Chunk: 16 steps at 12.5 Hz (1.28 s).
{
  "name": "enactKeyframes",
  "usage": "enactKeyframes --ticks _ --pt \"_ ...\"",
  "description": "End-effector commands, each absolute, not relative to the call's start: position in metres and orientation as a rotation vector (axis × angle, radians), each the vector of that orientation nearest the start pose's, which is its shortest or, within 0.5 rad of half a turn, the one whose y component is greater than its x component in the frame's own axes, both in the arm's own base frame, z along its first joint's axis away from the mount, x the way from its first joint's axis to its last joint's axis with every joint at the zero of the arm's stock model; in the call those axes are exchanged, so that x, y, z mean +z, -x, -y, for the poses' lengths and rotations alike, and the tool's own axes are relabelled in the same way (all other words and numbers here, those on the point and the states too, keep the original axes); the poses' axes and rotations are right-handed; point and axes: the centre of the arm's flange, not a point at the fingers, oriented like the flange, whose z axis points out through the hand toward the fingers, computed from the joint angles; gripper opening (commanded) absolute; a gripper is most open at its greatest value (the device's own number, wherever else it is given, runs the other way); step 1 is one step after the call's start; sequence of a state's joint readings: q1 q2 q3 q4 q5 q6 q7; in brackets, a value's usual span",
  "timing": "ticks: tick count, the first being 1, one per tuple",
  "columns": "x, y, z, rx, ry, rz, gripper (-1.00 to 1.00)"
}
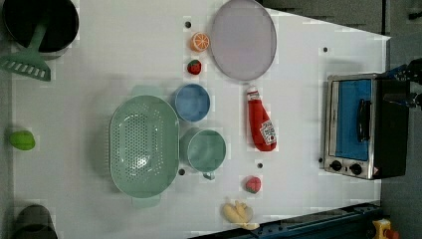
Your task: Pick Ketchup from the table and place it in strainer.
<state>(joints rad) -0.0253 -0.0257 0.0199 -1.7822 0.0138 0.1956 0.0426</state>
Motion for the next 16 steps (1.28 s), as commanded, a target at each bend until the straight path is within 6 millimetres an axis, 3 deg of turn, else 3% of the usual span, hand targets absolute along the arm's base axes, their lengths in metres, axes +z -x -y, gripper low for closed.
enactKeyframes --ticks 1,3,8,12,16 --pt "0.609 -0.454 0.024 0.131 2.847 -1.371 0.59" --pt "0.598 -0.456 0.02 0.162 2.861 -1.358 0.99" --pt "0.524 -0.48 -0.001 0.245 2.99 -1.078 1.0" --pt "0.442 -0.503 -0.012 0.236 3.068 -0.746 1.0" --pt "0.359 -0.512 -0.017 0.221 3.109 -0.324 1.0"
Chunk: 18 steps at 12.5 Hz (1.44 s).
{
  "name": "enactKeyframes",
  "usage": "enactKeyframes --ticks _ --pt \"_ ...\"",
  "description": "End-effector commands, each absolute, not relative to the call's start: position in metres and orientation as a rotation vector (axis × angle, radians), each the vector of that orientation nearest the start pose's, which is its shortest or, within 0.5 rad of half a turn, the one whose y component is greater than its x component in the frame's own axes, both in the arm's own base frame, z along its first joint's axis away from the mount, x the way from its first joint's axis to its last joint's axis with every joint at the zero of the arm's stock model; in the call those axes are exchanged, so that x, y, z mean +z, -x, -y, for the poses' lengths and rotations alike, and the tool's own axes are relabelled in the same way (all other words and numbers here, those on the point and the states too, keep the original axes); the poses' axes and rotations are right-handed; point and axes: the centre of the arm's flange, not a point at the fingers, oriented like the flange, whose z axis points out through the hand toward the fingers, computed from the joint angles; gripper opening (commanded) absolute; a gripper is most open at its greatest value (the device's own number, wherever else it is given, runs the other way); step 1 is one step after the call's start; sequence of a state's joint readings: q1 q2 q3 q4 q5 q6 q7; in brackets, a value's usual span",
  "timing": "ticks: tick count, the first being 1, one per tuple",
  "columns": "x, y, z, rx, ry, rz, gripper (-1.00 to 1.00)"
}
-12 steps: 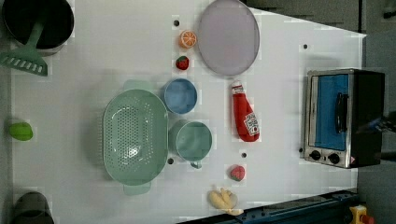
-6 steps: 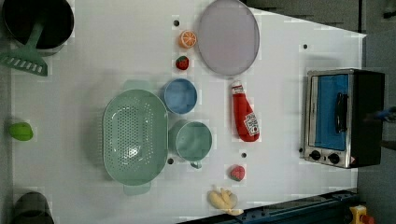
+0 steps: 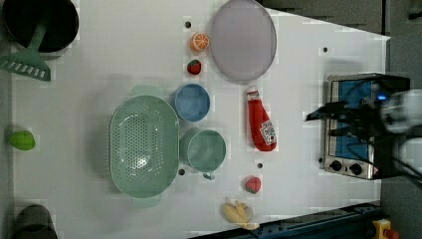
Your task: Pick Ketchup from the table and place it in strainer.
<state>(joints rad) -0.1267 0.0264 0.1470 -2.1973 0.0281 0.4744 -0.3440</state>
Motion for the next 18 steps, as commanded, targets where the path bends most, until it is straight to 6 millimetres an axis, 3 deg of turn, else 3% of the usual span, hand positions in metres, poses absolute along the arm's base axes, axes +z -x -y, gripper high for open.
enactKeyframes --ticks 1,4,8,13,18 --pt "0.34 -0.512 -0.018 0.225 3.111 -0.209 1.0" --pt "0.291 -0.51 -0.019 0.229 3.093 0.086 1.0" --pt "0.238 -0.511 -0.021 0.195 3.078 0.258 1.0" --pt "0.181 -0.505 -0.023 0.255 3.078 0.321 1.0" --pt "0.148 -0.501 -0.025 0.24 3.066 0.318 1.0"
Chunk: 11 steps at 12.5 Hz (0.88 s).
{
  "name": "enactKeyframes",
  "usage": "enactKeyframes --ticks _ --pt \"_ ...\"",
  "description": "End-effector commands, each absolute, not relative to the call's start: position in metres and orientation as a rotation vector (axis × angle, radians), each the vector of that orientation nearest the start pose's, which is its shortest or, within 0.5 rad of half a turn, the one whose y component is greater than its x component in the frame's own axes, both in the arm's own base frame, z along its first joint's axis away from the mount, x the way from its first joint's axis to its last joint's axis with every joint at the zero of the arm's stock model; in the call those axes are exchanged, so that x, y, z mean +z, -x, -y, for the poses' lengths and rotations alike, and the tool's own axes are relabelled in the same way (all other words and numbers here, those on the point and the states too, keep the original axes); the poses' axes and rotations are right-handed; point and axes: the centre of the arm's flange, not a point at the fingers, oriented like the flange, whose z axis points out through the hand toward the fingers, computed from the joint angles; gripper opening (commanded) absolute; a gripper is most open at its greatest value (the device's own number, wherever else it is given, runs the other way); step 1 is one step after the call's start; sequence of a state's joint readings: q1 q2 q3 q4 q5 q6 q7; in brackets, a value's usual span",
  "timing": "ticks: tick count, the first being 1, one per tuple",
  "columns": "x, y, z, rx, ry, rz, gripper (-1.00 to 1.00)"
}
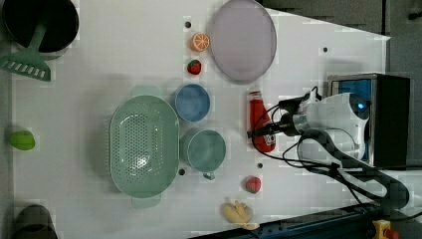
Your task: Pick Ketchup from the table and place it in strainer.
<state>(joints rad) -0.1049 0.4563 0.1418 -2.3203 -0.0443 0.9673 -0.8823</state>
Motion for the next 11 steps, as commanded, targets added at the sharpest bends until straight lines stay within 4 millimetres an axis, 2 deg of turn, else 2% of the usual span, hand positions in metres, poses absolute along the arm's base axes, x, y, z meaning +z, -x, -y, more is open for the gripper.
enactKeyframes --ticks 1,4,6,8,11 --pt "0.146 -0.501 -0.025 0.246 3.064 0.32 0.93" --pt "0.152 -0.506 -0.023 0.224 3.07 0.313 0.25" --pt "0.169 -0.511 -0.02 0.209 3.079 0.308 0.25" --pt "0.212 -0.515 -0.022 0.206 3.096 0.301 0.25" --pt "0.312 -0.52 -0.045 0.127 3.127 0.375 0.25"
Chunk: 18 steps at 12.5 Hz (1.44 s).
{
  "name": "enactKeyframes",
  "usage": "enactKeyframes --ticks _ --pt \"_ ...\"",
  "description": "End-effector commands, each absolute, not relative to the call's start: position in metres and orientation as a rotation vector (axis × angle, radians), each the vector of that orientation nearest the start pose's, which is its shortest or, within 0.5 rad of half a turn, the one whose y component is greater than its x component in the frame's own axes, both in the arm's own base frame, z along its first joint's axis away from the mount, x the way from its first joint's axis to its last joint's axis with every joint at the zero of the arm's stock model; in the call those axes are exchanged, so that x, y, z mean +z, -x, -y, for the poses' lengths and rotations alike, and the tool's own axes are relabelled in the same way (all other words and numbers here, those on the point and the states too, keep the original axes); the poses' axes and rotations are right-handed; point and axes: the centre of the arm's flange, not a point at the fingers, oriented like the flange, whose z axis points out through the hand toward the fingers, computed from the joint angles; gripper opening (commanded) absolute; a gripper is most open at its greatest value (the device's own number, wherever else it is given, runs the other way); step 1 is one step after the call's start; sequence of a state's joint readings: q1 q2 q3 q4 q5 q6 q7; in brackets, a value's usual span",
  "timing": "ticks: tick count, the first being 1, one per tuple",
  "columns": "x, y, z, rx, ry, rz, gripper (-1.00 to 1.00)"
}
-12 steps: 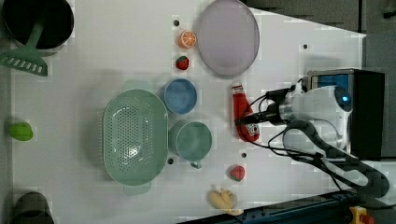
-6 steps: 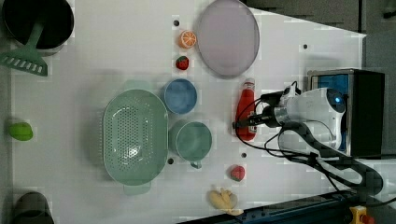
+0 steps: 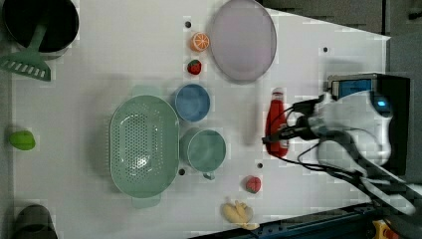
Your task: Pick Ketchup from the table and place it in strainer.
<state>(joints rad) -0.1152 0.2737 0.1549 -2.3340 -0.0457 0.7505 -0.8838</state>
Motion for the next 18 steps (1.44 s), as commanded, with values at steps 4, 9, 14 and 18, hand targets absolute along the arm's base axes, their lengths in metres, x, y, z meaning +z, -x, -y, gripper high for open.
enactKeyframes --ticks 4,9,14,18 --pt "0.421 -0.507 -0.097 0.042 3.182 0.324 0.25" --pt "0.42 -0.474 -0.228 0.073 3.135 0.087 0.25" --pt "0.375 -0.451 -0.341 -0.007 2.995 -0.002 0.25" --pt "0.317 -0.428 -0.389 0.081 2.932 0.074 0.25"
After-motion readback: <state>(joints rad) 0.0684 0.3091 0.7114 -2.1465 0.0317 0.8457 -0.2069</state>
